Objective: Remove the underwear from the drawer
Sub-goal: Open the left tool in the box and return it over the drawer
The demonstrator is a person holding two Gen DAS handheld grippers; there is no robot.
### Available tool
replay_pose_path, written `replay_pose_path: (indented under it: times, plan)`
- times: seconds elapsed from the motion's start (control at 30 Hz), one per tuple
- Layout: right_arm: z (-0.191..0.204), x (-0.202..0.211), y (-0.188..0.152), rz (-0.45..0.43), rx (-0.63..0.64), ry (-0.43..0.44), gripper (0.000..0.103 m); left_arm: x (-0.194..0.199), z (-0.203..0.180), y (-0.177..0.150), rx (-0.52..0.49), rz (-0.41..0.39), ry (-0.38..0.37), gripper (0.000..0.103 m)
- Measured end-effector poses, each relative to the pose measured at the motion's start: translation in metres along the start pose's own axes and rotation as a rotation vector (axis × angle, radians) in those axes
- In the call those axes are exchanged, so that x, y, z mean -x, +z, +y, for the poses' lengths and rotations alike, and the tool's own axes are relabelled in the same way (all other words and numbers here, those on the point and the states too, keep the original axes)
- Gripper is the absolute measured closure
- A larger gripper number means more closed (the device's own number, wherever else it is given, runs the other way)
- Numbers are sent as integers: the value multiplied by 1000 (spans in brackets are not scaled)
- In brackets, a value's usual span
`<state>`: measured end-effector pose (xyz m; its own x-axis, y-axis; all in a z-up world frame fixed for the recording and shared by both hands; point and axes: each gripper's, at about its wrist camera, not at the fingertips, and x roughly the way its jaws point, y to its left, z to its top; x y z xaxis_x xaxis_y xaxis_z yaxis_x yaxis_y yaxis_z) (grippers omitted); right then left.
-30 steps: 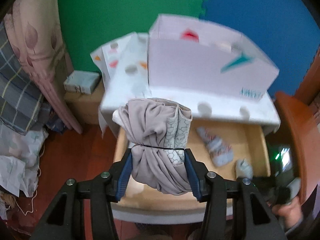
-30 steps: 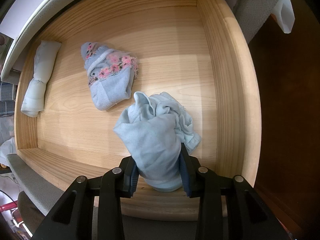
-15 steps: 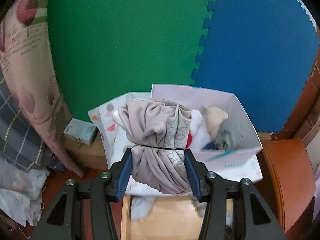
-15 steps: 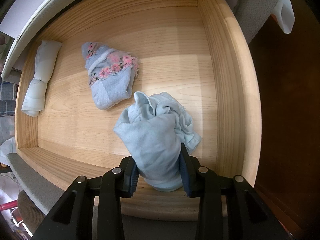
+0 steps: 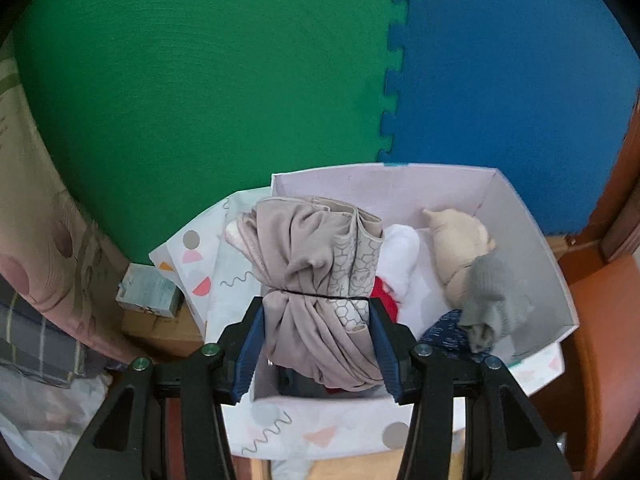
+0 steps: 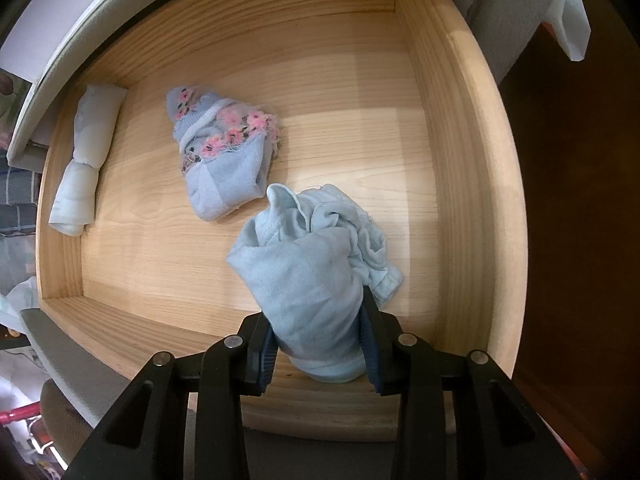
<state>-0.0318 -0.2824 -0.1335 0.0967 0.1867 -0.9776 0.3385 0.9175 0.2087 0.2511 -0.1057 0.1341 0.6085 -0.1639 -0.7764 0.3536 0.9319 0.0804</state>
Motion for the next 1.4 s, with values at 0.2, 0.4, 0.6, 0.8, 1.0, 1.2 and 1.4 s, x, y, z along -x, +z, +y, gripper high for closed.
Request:
replay_pose_path:
  times: [0.2,0.4,0.6,0.8,1.0,1.2,1.4]
  plan:
    - [0,0,0,1,2,4,68,-16,-16,-1,-59,5,25,49]
    - [0,0,-1,1,2,3,68,-13,-23,-1,-70,13,27,47]
    - [1,-1,-1,1,1,0,68,2,-21,-2,-54,-6,25,46]
    - [2,-1,-2,3,-1,-3,68,22,-13,-19,-50,-20,24,46]
    - [2,-3,-2,5,-3,-9,68,34,0,-72,-35,13,5,46]
    - [2,-4,-2,7,-8,-12,68,30,9,-149,-29,46,74,46]
    - [2,-5,-2,9,-10,-17,68,14,14,-215,59,113,73,46]
